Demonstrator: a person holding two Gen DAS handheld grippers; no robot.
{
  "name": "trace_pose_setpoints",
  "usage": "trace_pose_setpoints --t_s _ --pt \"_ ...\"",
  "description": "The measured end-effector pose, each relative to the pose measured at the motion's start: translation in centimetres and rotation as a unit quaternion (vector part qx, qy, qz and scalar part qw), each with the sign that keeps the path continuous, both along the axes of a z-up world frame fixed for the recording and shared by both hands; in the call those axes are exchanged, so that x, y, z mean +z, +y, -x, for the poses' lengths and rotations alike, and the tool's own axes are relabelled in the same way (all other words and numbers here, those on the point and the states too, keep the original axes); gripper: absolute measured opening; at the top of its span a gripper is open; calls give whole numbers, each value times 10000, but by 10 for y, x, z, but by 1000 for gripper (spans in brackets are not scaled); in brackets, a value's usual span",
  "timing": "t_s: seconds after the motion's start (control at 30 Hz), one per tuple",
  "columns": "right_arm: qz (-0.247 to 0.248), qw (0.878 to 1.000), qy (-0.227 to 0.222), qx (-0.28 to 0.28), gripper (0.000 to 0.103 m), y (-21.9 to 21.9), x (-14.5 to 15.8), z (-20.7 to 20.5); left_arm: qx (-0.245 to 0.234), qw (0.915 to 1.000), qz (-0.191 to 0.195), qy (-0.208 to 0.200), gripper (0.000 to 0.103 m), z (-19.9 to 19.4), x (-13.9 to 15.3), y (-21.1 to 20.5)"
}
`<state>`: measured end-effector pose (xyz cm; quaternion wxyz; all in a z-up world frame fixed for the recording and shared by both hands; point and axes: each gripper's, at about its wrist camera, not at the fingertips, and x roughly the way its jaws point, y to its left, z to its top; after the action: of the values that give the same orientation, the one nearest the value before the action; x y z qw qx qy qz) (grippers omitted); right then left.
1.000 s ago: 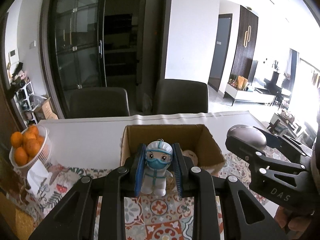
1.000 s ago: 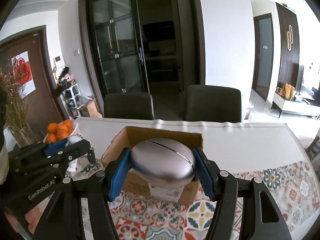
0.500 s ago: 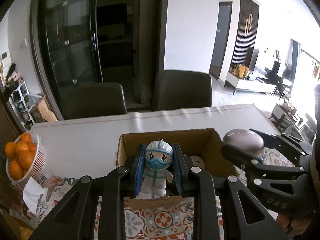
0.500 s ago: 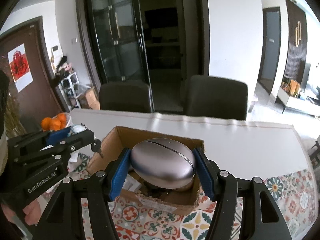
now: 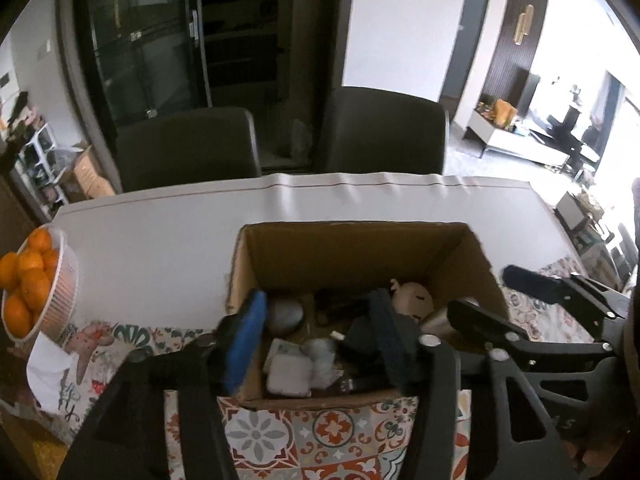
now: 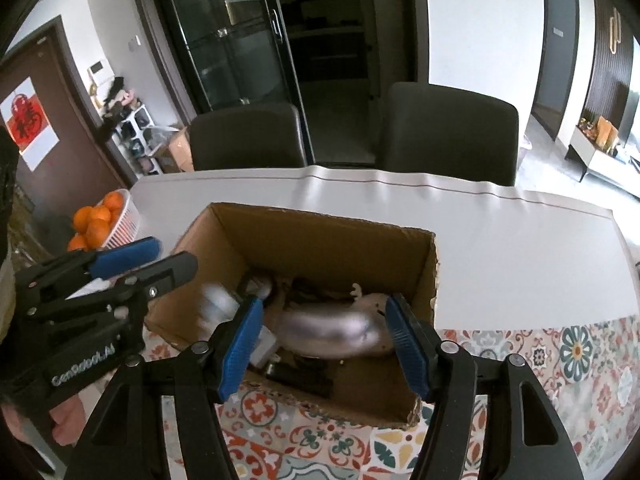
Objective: Organize rigid objects
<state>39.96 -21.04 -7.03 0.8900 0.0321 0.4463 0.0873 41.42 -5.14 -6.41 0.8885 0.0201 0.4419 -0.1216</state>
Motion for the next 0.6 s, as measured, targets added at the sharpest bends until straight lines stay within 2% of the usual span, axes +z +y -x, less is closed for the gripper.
trace_pose_setpoints --t_s 0.1,0.23,0.33,0.43,0.6 --pt "187 9997 43 -166 76 -1 -2 0 146 9996 -220 -46 69 5 0 4" --pt "407 9984 -79 -385 76 -2 5 12 459 9970 -538 -311 88 21 8 9" --pt "522 9965 -252 -605 79 -4 15 26 628 9942 -721 -496 91 37 16 12" --pt "541 9948 -419 -752 81 -5 27 42 777 9908 -883 -672 99 54 28 15" --pt "512 9925 -723 -847 85 -5 51 76 859 9872 -879 -1014 103 91 53 21"
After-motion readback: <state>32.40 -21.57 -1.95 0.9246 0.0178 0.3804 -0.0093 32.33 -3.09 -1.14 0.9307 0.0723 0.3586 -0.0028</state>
